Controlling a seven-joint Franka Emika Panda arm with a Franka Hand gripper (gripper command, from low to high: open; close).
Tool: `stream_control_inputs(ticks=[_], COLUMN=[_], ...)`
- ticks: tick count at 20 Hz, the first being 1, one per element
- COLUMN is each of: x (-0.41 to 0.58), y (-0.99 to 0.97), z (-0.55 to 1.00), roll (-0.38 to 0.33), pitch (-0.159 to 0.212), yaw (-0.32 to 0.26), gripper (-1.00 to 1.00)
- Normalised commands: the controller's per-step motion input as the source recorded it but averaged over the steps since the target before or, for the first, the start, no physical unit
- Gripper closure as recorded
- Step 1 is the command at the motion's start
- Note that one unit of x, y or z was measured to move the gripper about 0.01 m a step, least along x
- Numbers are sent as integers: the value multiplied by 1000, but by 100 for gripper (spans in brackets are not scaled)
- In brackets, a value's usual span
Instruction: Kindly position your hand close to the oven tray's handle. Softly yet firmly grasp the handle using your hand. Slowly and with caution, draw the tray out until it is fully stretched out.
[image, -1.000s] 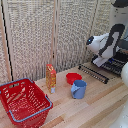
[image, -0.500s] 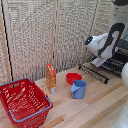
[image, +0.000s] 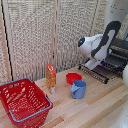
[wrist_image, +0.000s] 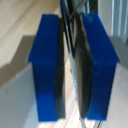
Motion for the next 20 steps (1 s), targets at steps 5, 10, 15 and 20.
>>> stream_control_inputs(ticks=[5,10,15,20], x=[49,58,24,2], y=[64,5,0,0], z=[35,229,387,365], roll=[0,-15,-5,3], pitch=[0,0,0,0], yaw=[-4,10,0,-85], gripper=[-100,-100,-100,-100])
